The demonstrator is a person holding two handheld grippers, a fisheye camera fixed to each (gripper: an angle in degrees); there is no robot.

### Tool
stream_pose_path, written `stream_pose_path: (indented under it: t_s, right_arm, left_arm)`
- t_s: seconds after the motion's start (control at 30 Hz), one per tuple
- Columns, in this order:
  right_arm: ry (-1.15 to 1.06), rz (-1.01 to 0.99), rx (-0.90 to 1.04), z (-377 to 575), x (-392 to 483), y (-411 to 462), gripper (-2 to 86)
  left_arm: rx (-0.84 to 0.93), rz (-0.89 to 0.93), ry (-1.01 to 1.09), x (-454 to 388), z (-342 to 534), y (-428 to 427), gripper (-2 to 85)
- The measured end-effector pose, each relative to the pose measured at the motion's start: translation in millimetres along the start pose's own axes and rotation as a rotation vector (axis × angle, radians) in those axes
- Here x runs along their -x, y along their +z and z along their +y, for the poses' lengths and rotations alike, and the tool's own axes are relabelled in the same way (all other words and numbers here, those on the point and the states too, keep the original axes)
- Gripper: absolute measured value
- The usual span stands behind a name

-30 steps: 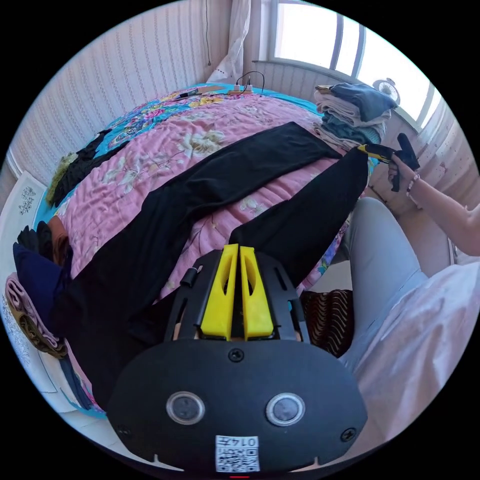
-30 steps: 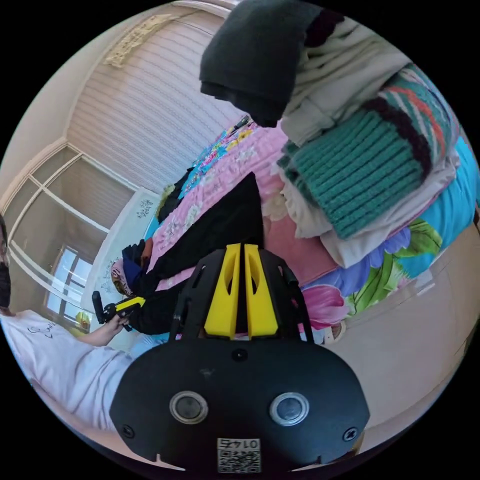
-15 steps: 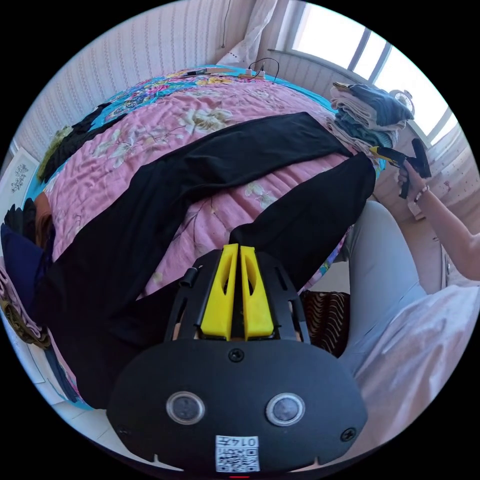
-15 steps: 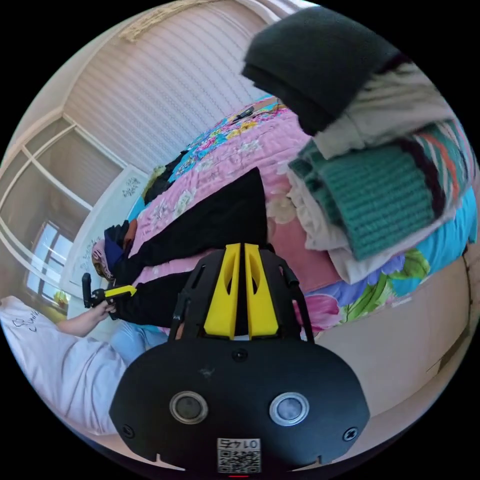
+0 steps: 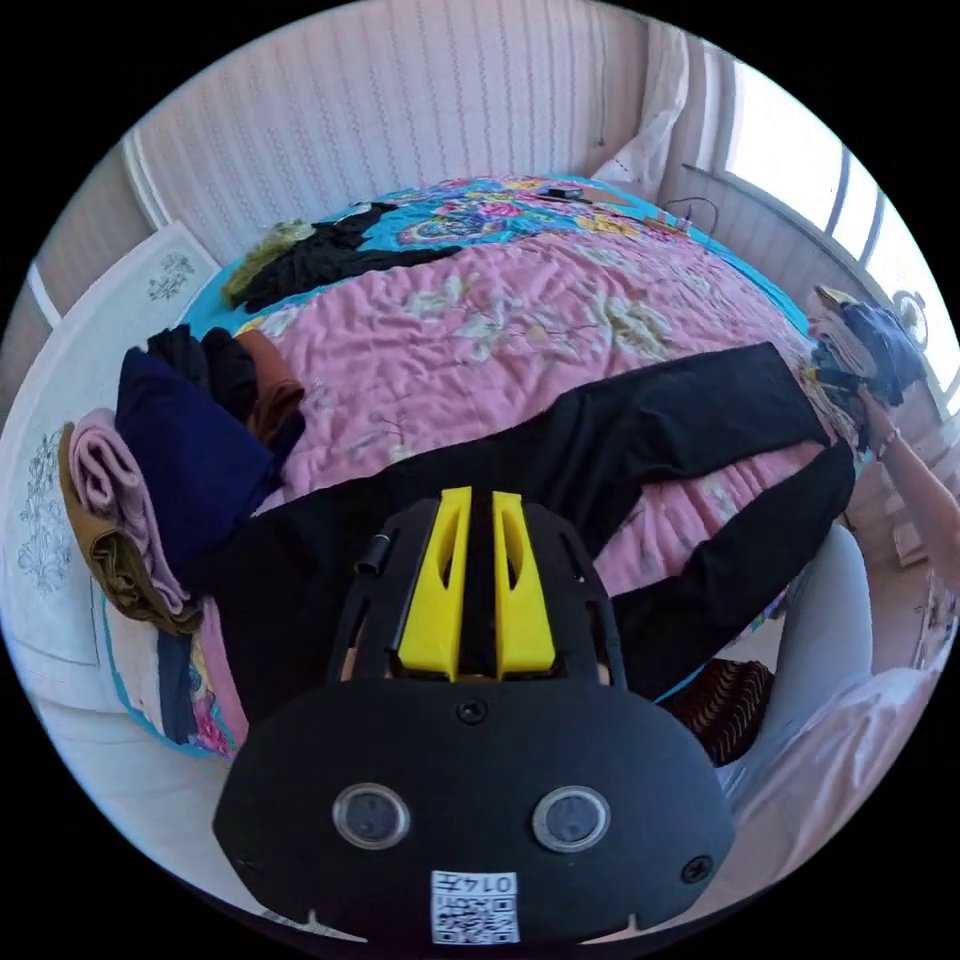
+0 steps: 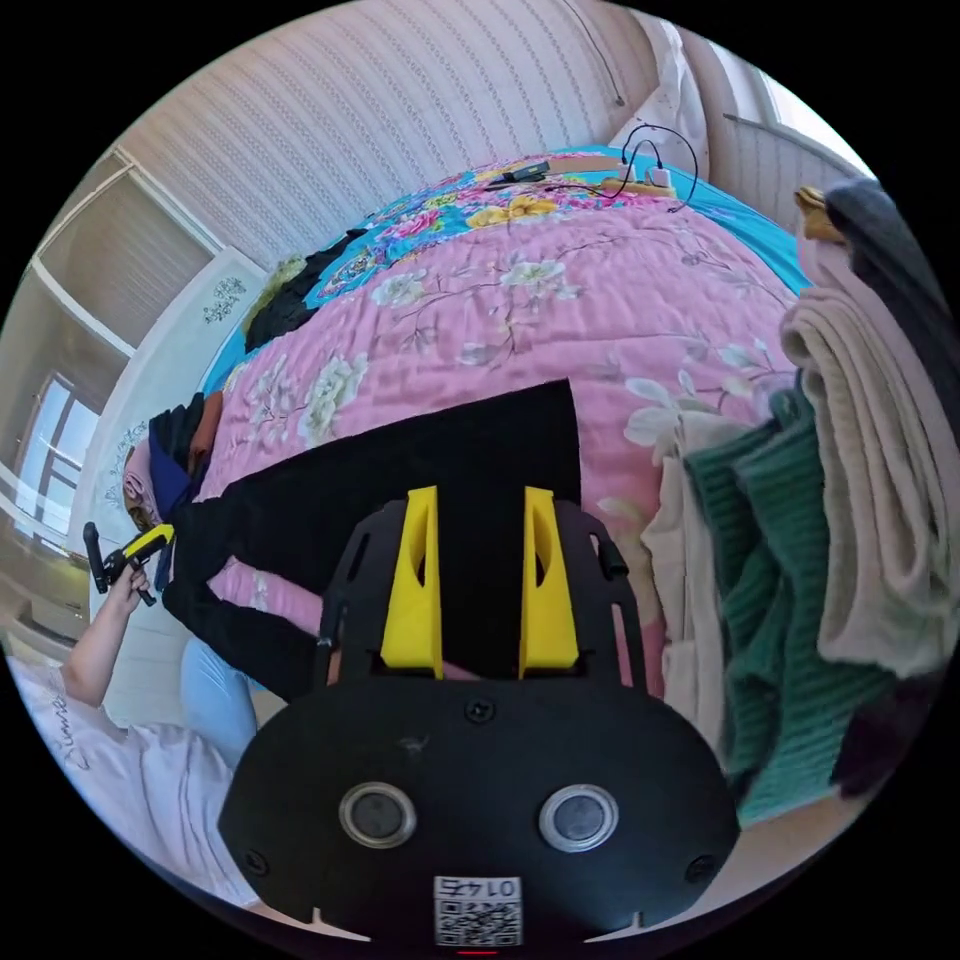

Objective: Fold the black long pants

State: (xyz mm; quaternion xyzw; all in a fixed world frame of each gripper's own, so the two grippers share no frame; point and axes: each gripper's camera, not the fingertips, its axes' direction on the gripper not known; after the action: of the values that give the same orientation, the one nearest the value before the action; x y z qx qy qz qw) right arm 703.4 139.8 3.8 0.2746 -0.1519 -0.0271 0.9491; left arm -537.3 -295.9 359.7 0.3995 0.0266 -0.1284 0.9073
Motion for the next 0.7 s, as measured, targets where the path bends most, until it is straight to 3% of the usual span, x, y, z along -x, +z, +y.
stream_pose_path:
  t_s: [0.3,0.53,0.7]
  right_arm:
    - [0.131,0.109,0.133,-73.0,-4.5,61.0,11.5]
    - [0.188,0.095,0.133,-79.3,-0.4,64.9,2.9]
    - [0.149,0.150,0.129,-93.8,12.3,53.5,0.7]
  left_arm:
    - [0.071,-0.143,-0.520,214.3,46.6,-10.4,11.3]
    - [0.189,-0.171,-0.513,261.4,50.9,30.7,11.5]
    - [0.106,-0.172,-0.485,277.7,54.0,12.6,0.9]
